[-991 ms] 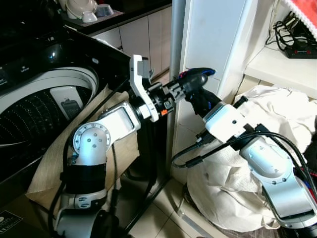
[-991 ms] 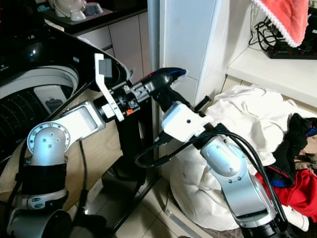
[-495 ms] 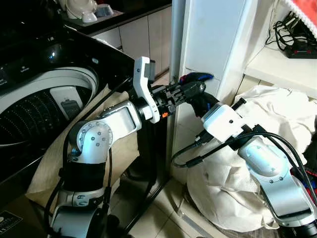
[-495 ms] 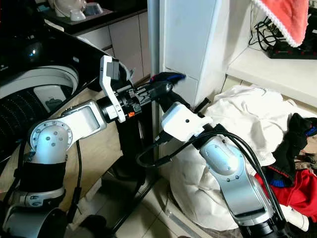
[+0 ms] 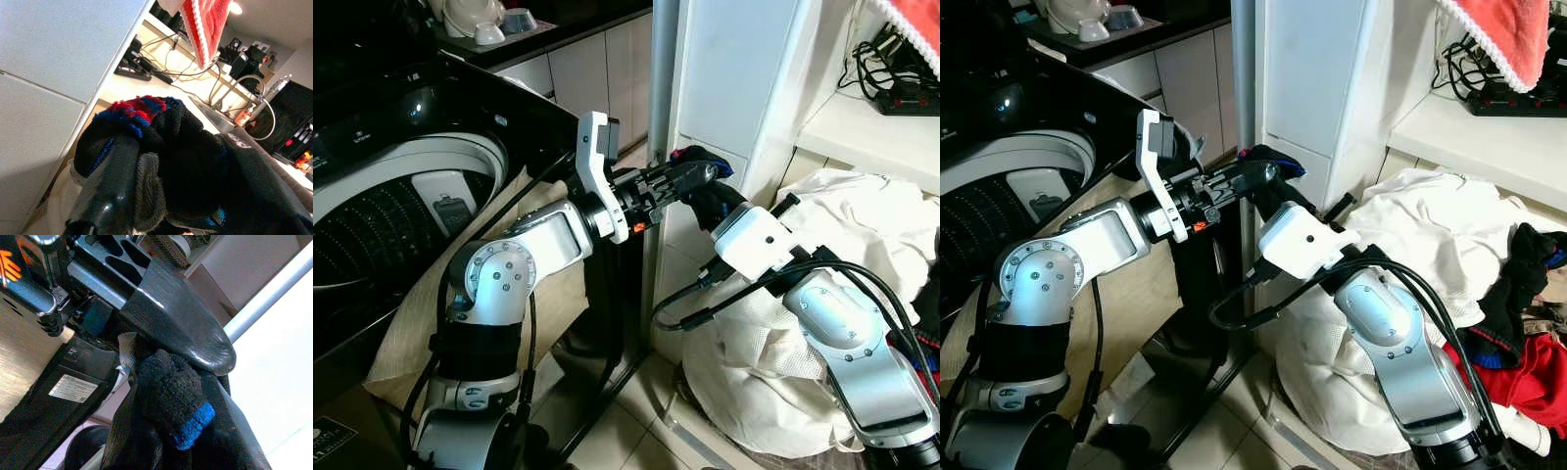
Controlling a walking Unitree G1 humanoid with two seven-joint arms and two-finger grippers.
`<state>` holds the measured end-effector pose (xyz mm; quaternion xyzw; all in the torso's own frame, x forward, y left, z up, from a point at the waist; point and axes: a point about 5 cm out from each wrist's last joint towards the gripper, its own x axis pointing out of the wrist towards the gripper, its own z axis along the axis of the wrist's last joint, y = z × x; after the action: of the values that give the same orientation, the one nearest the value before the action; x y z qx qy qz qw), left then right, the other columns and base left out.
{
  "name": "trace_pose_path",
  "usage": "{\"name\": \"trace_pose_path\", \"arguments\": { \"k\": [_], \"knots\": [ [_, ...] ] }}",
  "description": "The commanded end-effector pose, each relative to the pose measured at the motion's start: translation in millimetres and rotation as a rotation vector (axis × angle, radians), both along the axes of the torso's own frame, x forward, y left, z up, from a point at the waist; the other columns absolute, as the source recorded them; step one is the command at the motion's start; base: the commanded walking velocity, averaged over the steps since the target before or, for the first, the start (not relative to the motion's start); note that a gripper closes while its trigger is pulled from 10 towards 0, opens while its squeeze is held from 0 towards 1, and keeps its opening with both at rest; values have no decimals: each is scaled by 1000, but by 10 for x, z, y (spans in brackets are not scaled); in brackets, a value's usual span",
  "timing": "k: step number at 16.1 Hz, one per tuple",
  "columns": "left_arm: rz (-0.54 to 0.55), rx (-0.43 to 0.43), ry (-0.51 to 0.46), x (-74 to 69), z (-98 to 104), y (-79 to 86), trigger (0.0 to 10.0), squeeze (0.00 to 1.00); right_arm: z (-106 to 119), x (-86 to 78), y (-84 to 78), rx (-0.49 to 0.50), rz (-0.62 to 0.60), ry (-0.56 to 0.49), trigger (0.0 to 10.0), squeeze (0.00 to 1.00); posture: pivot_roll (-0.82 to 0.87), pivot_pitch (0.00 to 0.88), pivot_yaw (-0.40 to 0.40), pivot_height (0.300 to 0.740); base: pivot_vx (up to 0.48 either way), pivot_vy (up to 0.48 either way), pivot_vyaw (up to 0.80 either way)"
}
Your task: Clothes washing
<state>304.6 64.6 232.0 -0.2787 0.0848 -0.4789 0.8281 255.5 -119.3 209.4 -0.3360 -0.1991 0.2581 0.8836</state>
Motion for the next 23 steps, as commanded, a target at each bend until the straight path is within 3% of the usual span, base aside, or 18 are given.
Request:
{"name": "trace_pose_path", "arguments": {
  "k": [1,2,3,4,9,11,14,15,16,17,18,19,20,21,22,23],
  "knots": [
    [31,16,39,24,-84,64,0,0,122,-10,13,9,11,-63,0,0,-182,0,77,740,0,0,0],
    [33,13,41,27,-87,67,0,0,124,-7,16,9,10,-66,1569,0,-182,0,77,740,0,0,0],
    [34,12,41,28,-88,69,0,0,124,-7,17,9,11,-66,1569,0,-182,0,77,740,0,0,0],
    [37,7,43,33,-87,74,0,0,131,-6,20,19,13,-67,10000,1000,-178,0,77,740,0,0,0],
    [135,-44,15,151,33,218,0,0,161,0,46,42,31,-73,10000,1000,-166,0,72,740,0,0,0],
    [228,-53,-37,252,162,383,0,0,170,7,72,30,38,-79,10000,0,-163,0,70,740,0,0,0],
    [304,-51,-85,328,301,589,0,0,171,20,107,8,47,-93,10000,0,-156,0,66,740,0,0,0],
    [373,-31,-127,368,365,702,0,0,168,21,112,4,49,-95,10000,0,-156,0,66,740,0,0,0],
    [518,33,-211,444,479,875,0,0,171,17,116,12,56,-89,10000,0,-158,0,63,740,0,0,0],
    [571,58,-240,470,518,934,0,0,172,15,117,16,59,-86,10000,0,-158,0,63,740,0,0,0],
    [825,275,-293,590,569,1227,0,0,179,5,148,82,88,-27,10000,0,-157,0,66,740,0,0,0],
    [965,542,-341,651,554,1461,0,0,210,-22,230,159,153,56,10000,0,-158,0,67,740,0,0,0],
    [1027,654,-292,677,471,1624,0,0,232,-61,329,196,229,134,10000,0,-160,0,69,740,0,0,0],
    [1057,715,-275,686,422,1702,0,0,238,-80,372,197,259,161,10000,0,-161,0,72,740,0,0,0],
    [1104,872,-242,697,295,1861,0,0,254,-112,434,195,302,195,10000,0,-161,0,71,740,0,0,0],
    [1111,976,-189,695,150,1976,10000,0,265,-130,459,192,320,208,10000,0,-160,0,71,740,0,0,0]
  ]
}}
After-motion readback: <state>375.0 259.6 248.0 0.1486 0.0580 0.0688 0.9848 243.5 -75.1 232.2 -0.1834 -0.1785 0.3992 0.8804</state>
